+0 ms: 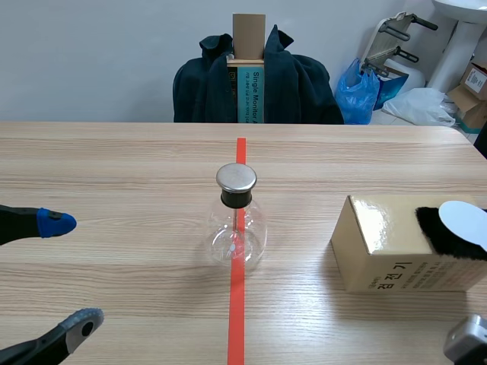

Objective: Do the electroscope experiment.
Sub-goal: 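Rub the plate on the fur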

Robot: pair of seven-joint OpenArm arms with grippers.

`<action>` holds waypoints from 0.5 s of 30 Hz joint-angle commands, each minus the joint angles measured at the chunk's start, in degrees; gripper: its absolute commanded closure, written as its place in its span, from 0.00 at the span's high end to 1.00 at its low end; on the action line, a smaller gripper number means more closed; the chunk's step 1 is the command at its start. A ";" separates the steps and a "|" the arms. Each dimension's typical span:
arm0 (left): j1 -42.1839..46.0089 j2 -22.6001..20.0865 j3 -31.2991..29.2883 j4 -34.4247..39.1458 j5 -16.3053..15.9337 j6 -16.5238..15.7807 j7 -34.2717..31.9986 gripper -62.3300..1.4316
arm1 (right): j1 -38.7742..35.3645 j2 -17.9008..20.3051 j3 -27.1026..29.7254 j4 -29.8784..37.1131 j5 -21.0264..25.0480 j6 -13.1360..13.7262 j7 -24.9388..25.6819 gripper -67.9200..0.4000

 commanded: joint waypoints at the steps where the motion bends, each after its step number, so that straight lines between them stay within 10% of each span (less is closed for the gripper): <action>1: -0.46 0.42 0.09 0.39 -0.44 0.09 -0.81 1.00 | 0.13 0.94 0.31 0.46 0.15 -0.61 -0.04 0.02; 8: -0.46 0.44 0.09 0.39 -0.46 0.11 -0.81 1.00 | -0.92 0.94 -0.57 0.46 -0.48 -0.94 7.69 0.02; 15: -0.46 0.59 0.09 0.39 -0.44 0.17 -0.79 1.00 | -0.94 1.79 -0.20 0.46 0.20 -3.50 -1.79 0.02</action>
